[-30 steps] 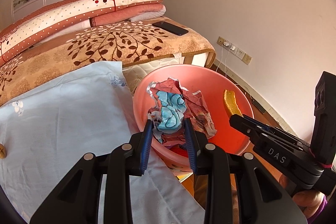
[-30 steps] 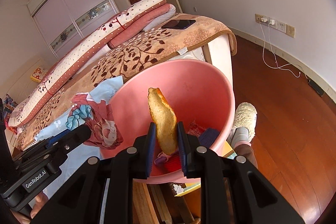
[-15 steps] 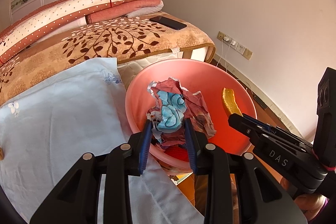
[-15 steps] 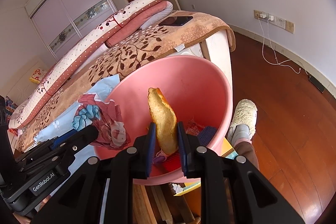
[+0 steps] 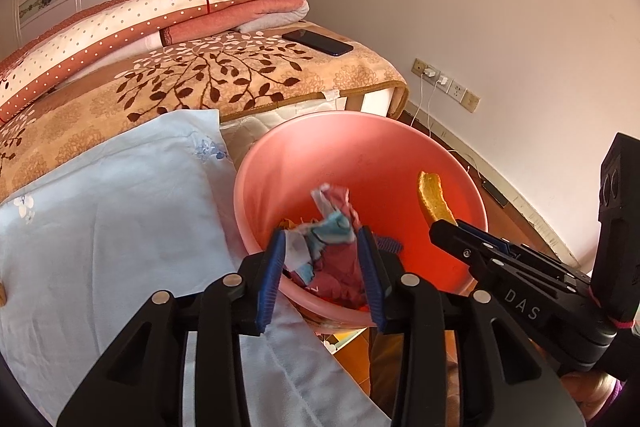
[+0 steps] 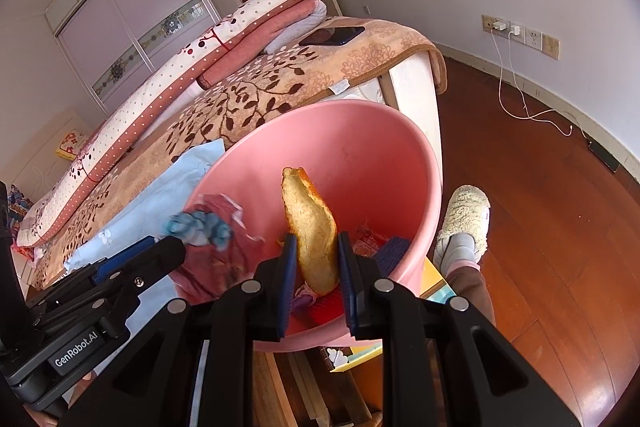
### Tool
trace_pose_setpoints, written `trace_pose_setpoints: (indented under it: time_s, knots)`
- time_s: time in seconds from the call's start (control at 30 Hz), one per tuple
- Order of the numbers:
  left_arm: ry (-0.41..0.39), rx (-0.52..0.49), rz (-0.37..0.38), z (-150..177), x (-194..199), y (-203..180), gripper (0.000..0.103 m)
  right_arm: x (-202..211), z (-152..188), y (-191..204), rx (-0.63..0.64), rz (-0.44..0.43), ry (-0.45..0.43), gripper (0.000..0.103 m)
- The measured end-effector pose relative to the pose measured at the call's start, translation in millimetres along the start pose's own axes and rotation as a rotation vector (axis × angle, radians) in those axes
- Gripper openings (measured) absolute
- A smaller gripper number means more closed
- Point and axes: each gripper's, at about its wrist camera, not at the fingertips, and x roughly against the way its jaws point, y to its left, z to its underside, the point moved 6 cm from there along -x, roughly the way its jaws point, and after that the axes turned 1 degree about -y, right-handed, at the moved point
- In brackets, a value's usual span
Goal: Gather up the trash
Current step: 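Open the left tool to drop the floral cloth into the bucket, then open the right tool to drop the orange chip into the bucket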
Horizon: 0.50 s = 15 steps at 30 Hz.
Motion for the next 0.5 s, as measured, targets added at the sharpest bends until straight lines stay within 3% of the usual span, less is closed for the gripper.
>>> trace_pose_setpoints:
  time_s: [0.5]
  knots:
    - [-0.012, -0.014, -0.001, -0.5, 5.1, -3.9, 0.038, -0.6, 1.0, 0.3, -0.001, -0.001, 0.001, 0.02]
